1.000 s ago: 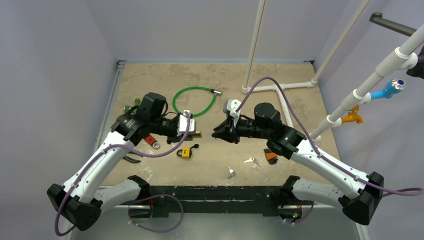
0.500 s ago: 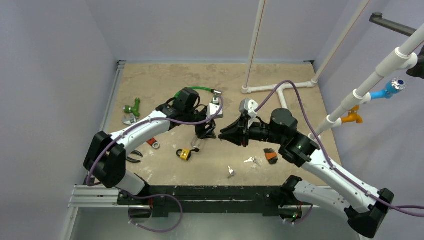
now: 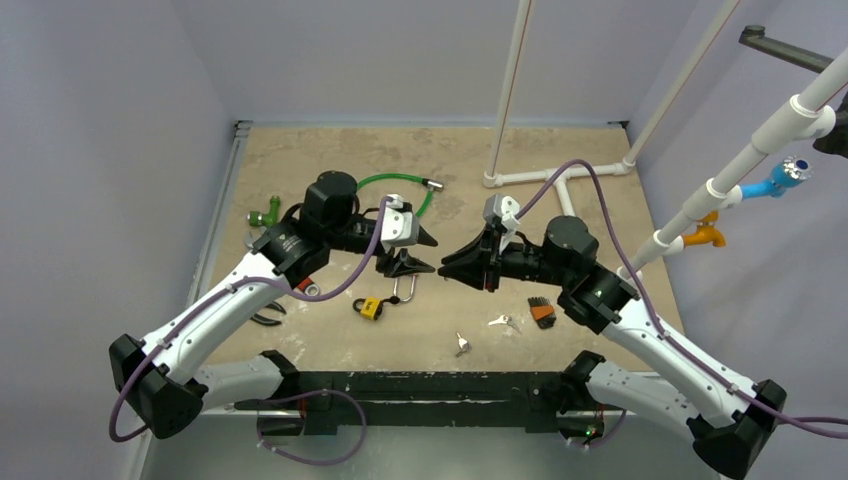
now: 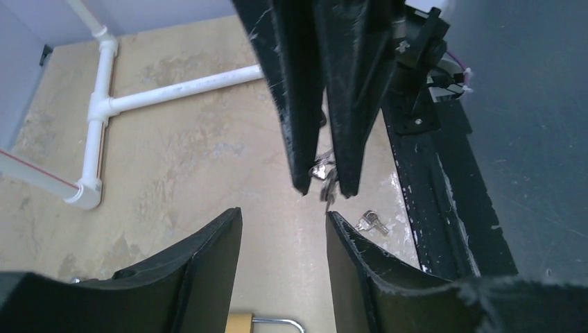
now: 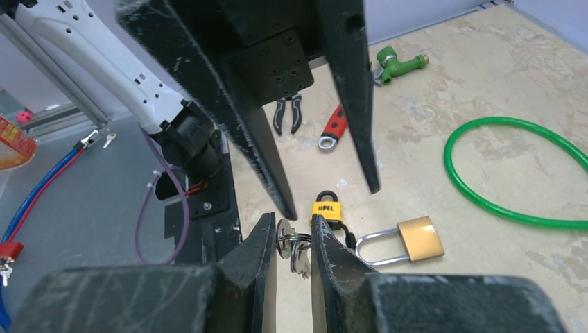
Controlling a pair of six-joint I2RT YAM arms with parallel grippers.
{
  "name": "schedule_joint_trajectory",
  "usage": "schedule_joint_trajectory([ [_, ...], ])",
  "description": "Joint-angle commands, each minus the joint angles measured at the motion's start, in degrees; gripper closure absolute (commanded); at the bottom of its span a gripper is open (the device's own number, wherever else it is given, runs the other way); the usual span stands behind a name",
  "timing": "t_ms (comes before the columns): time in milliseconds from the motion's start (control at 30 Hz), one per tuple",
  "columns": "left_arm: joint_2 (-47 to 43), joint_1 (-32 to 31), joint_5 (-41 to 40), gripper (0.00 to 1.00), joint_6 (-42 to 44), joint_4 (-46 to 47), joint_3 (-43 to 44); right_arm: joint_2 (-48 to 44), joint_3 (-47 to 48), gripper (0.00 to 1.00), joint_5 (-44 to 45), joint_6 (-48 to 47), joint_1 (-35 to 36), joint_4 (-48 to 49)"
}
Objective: Unlock with the key
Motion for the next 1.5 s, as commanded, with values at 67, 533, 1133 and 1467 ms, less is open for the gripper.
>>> schedule_joint_trajectory([
  [67,-0.2,-1.4,3.4,0.57,2.1,-0.9,0.9,0.8,0.3,1.00,-2.6,2.3,-0.4,5.7],
  [533,0.1,-1.9,5.1,0.60,2.5,-2.7,1.2,2.8,1.4,1.00,-3.2,1.5,-0.3,6.6],
  [1133,-0.8,-3.3,0.5,0.98,4.5,-5.6,1.4,1.9,0.5,1.00,-2.4,1.8,-0.3,7.4],
  [1467,-2.8,-1.3,-3.2,1.00,8.1,-15.1,4.1,1.5,1.8,1.00,-2.7,-0.7,-0.3,1.3],
])
